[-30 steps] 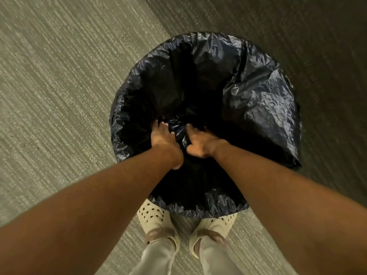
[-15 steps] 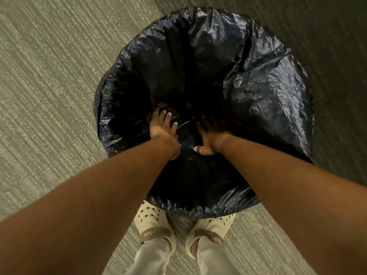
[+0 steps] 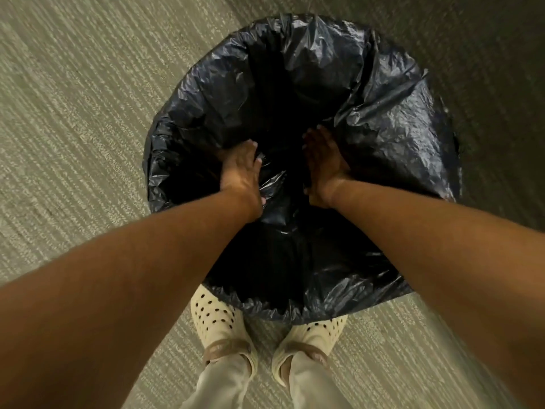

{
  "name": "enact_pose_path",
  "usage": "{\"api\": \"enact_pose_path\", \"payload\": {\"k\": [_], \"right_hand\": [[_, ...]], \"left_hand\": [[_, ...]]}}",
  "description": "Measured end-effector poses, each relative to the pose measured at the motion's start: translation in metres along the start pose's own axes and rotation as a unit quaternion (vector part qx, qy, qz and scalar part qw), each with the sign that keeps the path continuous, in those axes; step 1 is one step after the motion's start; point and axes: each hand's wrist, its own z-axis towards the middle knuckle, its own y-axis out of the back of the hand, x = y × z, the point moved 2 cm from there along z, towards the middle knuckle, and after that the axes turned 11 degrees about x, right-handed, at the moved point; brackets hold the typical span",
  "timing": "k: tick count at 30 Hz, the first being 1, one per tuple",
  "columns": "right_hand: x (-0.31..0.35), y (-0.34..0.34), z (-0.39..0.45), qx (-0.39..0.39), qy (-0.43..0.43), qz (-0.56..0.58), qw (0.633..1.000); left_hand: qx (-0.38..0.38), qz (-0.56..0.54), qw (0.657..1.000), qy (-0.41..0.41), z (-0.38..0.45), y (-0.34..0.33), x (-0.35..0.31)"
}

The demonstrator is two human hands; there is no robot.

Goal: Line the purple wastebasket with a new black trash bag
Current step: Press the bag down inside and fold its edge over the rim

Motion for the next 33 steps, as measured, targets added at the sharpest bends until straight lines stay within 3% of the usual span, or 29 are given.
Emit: {"api": "enact_pose_path", "payload": {"k": [2, 4, 7, 8, 9, 12, 13, 17, 20, 24, 30, 33], "right_hand": [[0.001, 0.007, -0.012, 0.035, -0.040, -0.108, 0.993], [0.007, 0.003, -0.025, 0.005, -0.019, -0.117, 0.993], [-0.003, -0.013, -0.060, 0.009, 0.031, 0.057, 0.998], [-0.006, -0.014, -0.066, 0.019, 0.039, 0.165, 0.985], [-0.010, -0.011, -0.070, 0.040, 0.036, 0.198, 0.979], [-0.016, -0.004, -0.077, 0.065, -0.029, -0.103, 0.992], [-0.012, 0.000, -0.082, 0.054, -0.031, -0.132, 0.989], [0.007, -0.008, -0.103, -0.001, 0.043, -0.006, 0.999], [0.026, -0.019, -0.120, -0.036, 0.080, 0.025, 0.996], [0.034, -0.023, -0.143, -0.061, 0.064, 0.096, 0.991], [0.042, -0.020, -0.188, -0.242, 0.027, 0.263, 0.934], [0.053, -0.038, -0.200, -0.233, 0.039, 0.259, 0.936]], "left_hand": [[-0.019, 0.010, 1.000, -0.020, -0.011, 0.004, -0.005], [-0.008, 0.008, 0.999, -0.033, -0.024, -0.001, -0.006], [0.034, -0.009, 0.999, -0.018, -0.041, -0.015, 0.005], [0.041, -0.008, 0.999, -0.009, -0.046, -0.016, 0.010], [0.042, -0.013, 0.999, -0.004, -0.051, -0.016, 0.014], [0.021, -0.056, 0.998, -0.022, -0.062, -0.005, 0.021], [0.008, -0.065, 0.997, -0.035, -0.066, -0.001, 0.022], [-0.071, -0.058, 0.993, -0.071, -0.088, 0.003, 0.020], [-0.123, -0.067, 0.985, -0.099, -0.105, -0.008, 0.014], [-0.185, -0.128, 0.967, -0.117, -0.127, -0.012, 0.018], [-0.265, -0.258, 0.914, -0.168, -0.174, -0.021, 0.019], [-0.250, -0.227, 0.920, -0.197, -0.182, -0.042, 0.014]]}}
